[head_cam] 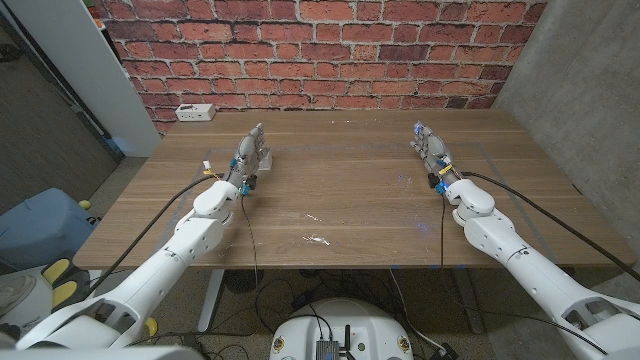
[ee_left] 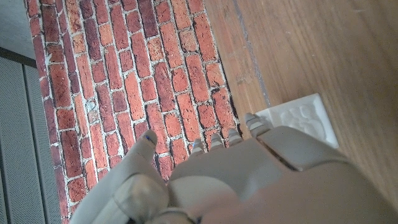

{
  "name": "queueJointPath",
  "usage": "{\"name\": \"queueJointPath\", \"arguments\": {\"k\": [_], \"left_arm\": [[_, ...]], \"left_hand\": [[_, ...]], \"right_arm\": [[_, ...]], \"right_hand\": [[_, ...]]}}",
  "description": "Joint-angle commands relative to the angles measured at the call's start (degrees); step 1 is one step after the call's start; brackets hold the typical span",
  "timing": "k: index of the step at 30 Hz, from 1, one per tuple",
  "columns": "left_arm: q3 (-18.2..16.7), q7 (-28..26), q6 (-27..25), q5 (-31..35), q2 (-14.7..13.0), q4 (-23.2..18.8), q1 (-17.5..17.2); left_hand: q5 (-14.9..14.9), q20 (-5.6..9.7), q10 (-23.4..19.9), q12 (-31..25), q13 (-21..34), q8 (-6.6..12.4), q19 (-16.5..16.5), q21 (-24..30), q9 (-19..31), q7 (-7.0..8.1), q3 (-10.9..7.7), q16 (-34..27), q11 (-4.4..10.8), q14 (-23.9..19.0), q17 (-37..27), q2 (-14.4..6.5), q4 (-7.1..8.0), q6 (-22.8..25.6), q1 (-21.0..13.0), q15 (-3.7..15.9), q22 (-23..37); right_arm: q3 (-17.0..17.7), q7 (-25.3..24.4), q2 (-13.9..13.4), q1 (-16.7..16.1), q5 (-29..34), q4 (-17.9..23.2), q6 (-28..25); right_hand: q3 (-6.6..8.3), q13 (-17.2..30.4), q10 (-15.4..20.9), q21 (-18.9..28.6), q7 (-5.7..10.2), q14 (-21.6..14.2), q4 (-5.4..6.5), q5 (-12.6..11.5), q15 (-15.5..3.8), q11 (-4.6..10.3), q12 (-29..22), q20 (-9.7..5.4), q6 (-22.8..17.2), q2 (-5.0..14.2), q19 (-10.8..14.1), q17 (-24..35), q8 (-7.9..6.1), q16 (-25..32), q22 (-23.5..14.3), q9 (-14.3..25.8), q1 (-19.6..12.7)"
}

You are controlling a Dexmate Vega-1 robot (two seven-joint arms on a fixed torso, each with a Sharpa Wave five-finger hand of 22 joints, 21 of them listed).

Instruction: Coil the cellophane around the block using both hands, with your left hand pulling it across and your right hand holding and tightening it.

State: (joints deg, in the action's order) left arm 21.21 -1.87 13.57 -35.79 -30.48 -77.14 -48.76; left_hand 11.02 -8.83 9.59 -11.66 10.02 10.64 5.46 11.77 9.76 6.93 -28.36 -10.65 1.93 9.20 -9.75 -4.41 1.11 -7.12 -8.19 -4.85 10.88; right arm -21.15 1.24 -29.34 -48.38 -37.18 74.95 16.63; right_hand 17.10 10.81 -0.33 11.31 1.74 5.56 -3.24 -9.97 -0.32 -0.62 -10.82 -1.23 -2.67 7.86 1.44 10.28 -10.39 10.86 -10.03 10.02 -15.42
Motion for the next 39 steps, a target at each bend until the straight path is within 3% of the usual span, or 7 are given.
{"name": "queueJointPath", "arguments": {"k": [1,5,13,19,26,29,39], "left_arm": [[-0.3,-10.9,-8.4,4.2,-3.2,-8.0,-2.3],[0.2,-15.0,-12.0,7.1,-4.5,-10.9,-2.7],[2.6,-24.1,-25.3,15.8,-8.0,-18.3,-1.7],[4.1,-27.9,-33.2,20.7,-9.0,-21.6,-0.5],[6.3,-29.7,-42.9,26.0,-10.5,-25.0,1.6],[7.6,-30.8,-48.4,28.6,-10.6,-26.4,2.9],[11.2,-32.7,-64.7,35.1,-9.3,-29.2,6.9]], "left_hand": [[0.2,-1.52,-0.4,-0.5,0.3,0.58,-0.2,0.6,0.1,-0.02,0.01,-0.6,0.01,-1.0,-0.2,0.3,-0.22,1.7,-0.3,-0.24,0.2],[0.2,-1.54,-1.3,-0.7,0.3,0.64,0.5,0.3,0.1,-0.56,0.02,-0.4,-0.45,-1.2,-0.2,0.3,-0.50,2.7,-0.5,-0.49,0.2],[0.2,-1.41,-2.2,-0.7,0.3,0.69,1.8,0.0,0.1,-0.91,-0.49,-0.1,-1.26,-1.3,-0.2,-0.5,-1.22,4.0,-1.4,-1.15,0.2],[0.0,-1.21,-2.9,-0.7,0.3,0.66,0.8,0.4,0.2,-0.11,-0.75,-0.2,-0.49,-1.8,-0.2,-0.5,-2.18,4.6,-2.3,-0.78,0.1],[-0.5,-1.19,-3.9,-0.6,0.4,0.70,-1.6,1.1,0.2,2.59,-1.60,-0.4,0.25,-3.9,-0.2,0.0,-5.42,5.8,-5.4,-0.07,0.0],[-0.7,-2.39,-4.7,-0.7,0.4,0.69,-3.2,1.5,0.3,3.25,-1.86,-0.6,0.76,-5.3,-0.2,0.5,-7.05,6.4,-6.9,0.26,-0.1],[-1.0,-3.19,-7.3,-1.2,0.5,0.92,-7.0,2.4,0.3,3.74,-2.00,-0.9,0.74,-8.7,-0.2,1.9,-9.84,8.8,-9.5,1.58,-0.1]], "right_arm": [[0.3,-0.7,-0.1,-0.9,0.0,0.8,-0.1],[0.3,-0.8,-0.1,-1.2,-0.2,1.0,-0.1],[0.8,-1.7,-0.5,-2.5,-0.4,2.4,-0.1],[1.1,-2.2,-0.8,-3.3,-0.5,2.9,-0.1],[1.3,-2.2,-0.4,-3.6,-0.7,2.3,0.6],[1.2,-1.8,0.0,-3.5,-0.7,1.3,1.2],[1.2,-1.5,0.6,-3.4,-0.7,-0.2,2.3]], "right_hand": [[0.40,0.2,-0.7,0.2,0.18,0.5,-0.16,-0.4,0.07,0.03,-0.4,-0.05,-0.7,-0.09,0.6,0.2,-0.34,0.3,-0.2,0.2,-0.6],[0.42,0.2,-0.6,0.2,0.17,0.5,-0.20,-0.4,0.06,0.05,-0.4,-0.05,-0.8,-0.07,0.6,0.2,-0.36,0.3,-0.2,0.2,-0.7],[0.44,0.2,-0.6,0.2,0.19,0.4,-0.30,-0.3,0.15,0.00,-0.5,0.03,-1.0,-0.03,0.6,0.2,-0.43,0.3,-0.2,0.2,-0.7],[0.41,0.2,-0.5,0.3,0.19,0.4,-0.34,-0.3,0.16,-0.06,-0.5,0.07,-1.3,-0.04,0.6,0.2,-0.50,0.3,-0.2,0.2,-0.8],[0.38,0.3,-0.4,0.3,0.16,0.3,-0.38,-0.3,0.24,-0.20,-0.5,0.07,-1.5,-0.04,0.6,0.3,-0.55,0.4,-0.3,0.2,-0.7],[0.37,0.3,-0.3,0.3,0.08,0.3,-0.38,-0.3,0.20,-0.23,-0.6,0.05,-1.6,-0.02,0.6,0.3,-0.58,0.4,-0.3,0.2,-0.7],[0.31,0.3,-0.3,0.3,-0.01,0.3,-0.41,-0.3,0.20,-0.24,-0.6,0.01,-1.7,-0.01,0.7,0.3,-0.57,0.4,-0.3,0.2,-0.7]]}}
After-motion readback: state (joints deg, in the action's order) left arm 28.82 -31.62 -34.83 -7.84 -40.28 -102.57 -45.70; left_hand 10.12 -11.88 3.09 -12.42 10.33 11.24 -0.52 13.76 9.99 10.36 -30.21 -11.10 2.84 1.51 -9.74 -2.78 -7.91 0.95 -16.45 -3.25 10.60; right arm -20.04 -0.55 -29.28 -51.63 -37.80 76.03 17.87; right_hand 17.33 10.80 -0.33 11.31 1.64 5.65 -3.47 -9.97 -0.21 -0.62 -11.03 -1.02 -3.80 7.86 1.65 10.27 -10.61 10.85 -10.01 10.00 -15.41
